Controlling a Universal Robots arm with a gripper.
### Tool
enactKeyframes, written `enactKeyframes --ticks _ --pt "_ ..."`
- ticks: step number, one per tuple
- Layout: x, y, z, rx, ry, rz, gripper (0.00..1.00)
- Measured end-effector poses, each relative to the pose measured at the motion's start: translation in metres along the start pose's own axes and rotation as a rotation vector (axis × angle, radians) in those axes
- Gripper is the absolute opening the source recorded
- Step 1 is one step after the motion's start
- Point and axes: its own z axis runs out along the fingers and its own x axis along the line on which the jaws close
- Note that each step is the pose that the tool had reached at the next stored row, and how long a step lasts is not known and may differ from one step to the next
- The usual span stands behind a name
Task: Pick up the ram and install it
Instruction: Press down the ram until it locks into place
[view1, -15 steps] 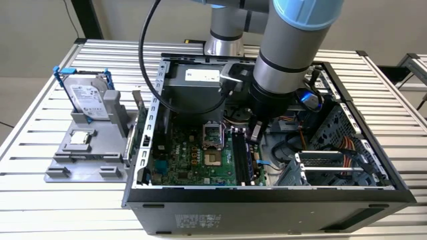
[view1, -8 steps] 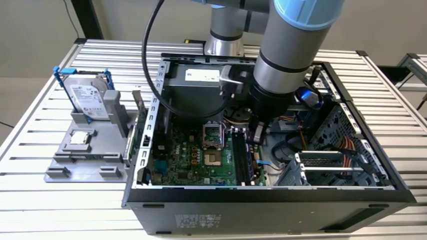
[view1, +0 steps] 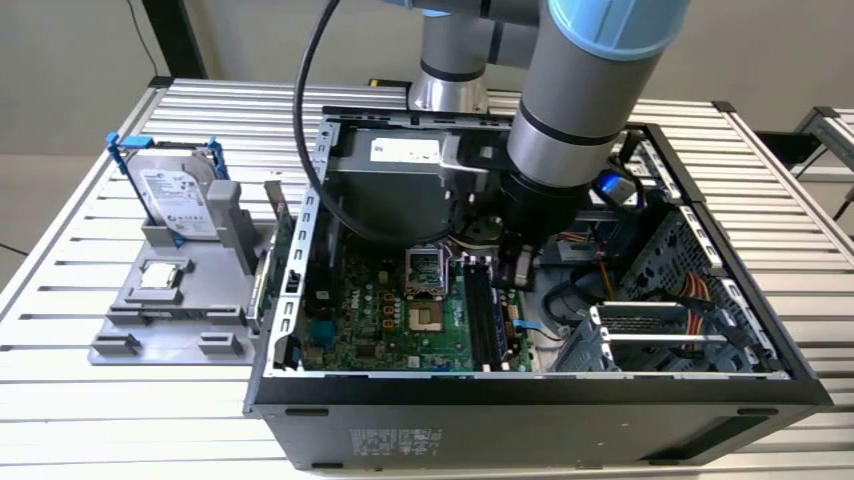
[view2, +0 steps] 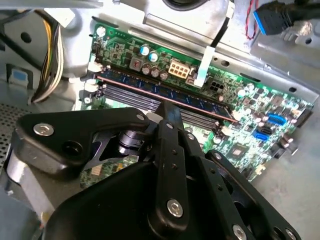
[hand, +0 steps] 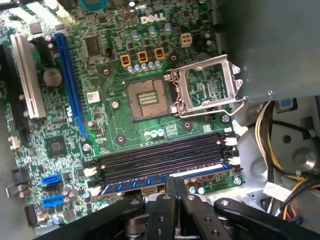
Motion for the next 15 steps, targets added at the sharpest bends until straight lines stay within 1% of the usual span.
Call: enactKeyframes --ticks 7,13,15 --pt "0.0000 -0.0002 0.0000 -0.0020 0.0020 -0.102 0.00" --pt "-0.0001 -0.0005 0.0000 -0.0033 0.0034 -0.175 0.00" --pt "-0.0001 -0.0006 0.0000 -0.0036 0.0037 -0.189 0.00"
